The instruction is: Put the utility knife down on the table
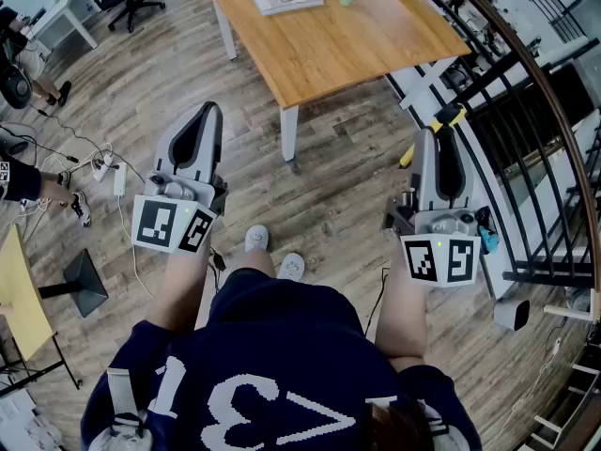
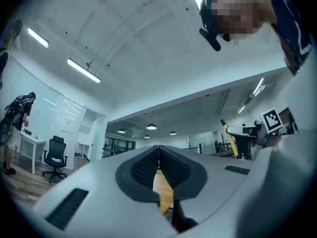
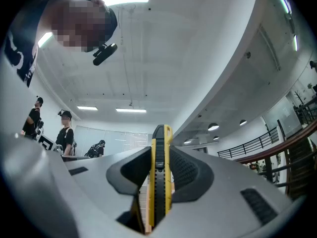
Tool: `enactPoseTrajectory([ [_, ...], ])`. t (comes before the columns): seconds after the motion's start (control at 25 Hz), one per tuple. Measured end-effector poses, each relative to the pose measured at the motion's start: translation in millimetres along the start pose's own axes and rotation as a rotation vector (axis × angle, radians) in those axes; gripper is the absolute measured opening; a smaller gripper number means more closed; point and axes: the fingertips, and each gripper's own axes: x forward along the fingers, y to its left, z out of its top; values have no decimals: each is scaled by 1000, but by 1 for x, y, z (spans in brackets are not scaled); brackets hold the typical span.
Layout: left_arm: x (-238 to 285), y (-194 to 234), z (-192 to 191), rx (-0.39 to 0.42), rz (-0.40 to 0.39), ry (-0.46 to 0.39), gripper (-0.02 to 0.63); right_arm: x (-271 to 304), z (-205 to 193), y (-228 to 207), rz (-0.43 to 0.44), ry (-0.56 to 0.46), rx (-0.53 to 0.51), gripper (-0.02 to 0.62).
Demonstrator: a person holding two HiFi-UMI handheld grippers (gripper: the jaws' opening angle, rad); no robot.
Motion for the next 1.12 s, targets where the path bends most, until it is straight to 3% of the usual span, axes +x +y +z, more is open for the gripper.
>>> enactPoseTrajectory([
  [0.36, 10, -19, 0, 6, -14, 10, 15, -3, 2, -12, 7, 9, 56, 126],
  [0.64, 27, -9, -16, -5, 0, 30, 15, 14, -10, -20, 18, 17, 69, 126],
  [1.12, 140, 55, -47, -27, 4, 17, 15, 127, -46, -60, 40, 30, 58, 126],
])
